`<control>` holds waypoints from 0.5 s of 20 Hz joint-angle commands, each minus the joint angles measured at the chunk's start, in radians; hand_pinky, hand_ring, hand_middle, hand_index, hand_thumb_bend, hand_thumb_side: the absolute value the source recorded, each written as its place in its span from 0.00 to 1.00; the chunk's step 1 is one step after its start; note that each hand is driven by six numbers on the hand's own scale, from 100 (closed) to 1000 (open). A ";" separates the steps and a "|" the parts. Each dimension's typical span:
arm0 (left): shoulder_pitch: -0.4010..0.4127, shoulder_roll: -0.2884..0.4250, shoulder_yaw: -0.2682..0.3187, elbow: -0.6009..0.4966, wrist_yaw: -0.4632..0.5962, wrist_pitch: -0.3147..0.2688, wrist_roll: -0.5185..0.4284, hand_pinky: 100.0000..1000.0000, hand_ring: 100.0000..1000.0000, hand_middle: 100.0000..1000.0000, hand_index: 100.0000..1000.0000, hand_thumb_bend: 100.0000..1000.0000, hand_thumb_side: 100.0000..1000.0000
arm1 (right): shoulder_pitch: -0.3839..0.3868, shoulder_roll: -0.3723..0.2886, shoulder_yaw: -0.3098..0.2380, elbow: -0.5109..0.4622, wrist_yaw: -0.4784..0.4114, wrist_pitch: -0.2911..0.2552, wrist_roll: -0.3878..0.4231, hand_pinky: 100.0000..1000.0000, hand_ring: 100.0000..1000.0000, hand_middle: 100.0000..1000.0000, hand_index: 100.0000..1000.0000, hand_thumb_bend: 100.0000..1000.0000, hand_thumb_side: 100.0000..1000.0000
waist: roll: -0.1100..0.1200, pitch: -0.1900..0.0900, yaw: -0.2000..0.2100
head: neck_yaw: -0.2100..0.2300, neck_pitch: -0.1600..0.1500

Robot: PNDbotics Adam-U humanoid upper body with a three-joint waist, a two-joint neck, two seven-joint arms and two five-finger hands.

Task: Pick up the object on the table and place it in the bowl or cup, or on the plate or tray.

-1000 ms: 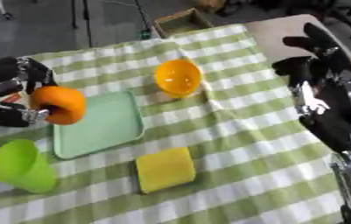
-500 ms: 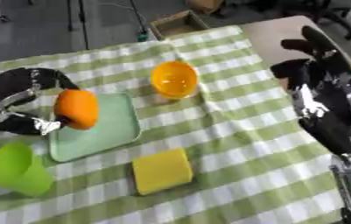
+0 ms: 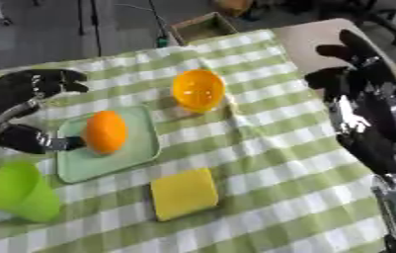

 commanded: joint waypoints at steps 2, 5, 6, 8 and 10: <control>0.058 -0.043 0.137 -0.192 0.192 0.080 0.159 0.67 0.82 0.81 0.87 0.45 0.57 | -0.002 -0.012 -0.014 -0.025 -0.001 0.000 -0.006 0.67 0.66 0.82 1.00 0.00 0.45 | -0.011 -0.119 0.017 | -0.012 -0.007; 0.149 -0.095 0.243 -0.396 0.382 0.145 0.301 0.64 0.80 0.80 0.86 0.47 0.52 | 0.001 -0.010 -0.019 -0.025 0.004 0.001 -0.011 0.67 0.66 0.82 1.00 0.00 0.46 | -0.015 -0.115 0.039 | -0.022 -0.005; 0.172 -0.107 0.268 -0.434 0.425 0.152 0.334 0.64 0.80 0.80 0.86 0.47 0.52 | 0.002 -0.009 -0.020 -0.025 0.005 0.001 -0.013 0.67 0.66 0.82 1.00 0.00 0.46 | -0.016 -0.115 0.045 | -0.025 -0.004; 0.234 -0.130 0.318 -0.462 0.496 0.125 0.400 0.62 0.79 0.78 0.86 0.47 0.52 | 0.004 -0.009 -0.023 -0.025 0.008 0.002 -0.016 0.67 0.66 0.82 1.00 0.00 0.46 | -0.017 -0.112 0.060 | -0.033 -0.003; 0.296 -0.140 0.347 -0.469 0.541 0.090 0.442 0.61 0.79 0.78 0.86 0.45 0.54 | 0.005 -0.009 -0.025 -0.025 0.011 0.003 -0.019 0.67 0.66 0.82 1.00 0.00 0.46 | -0.019 -0.110 0.070 | -0.037 -0.002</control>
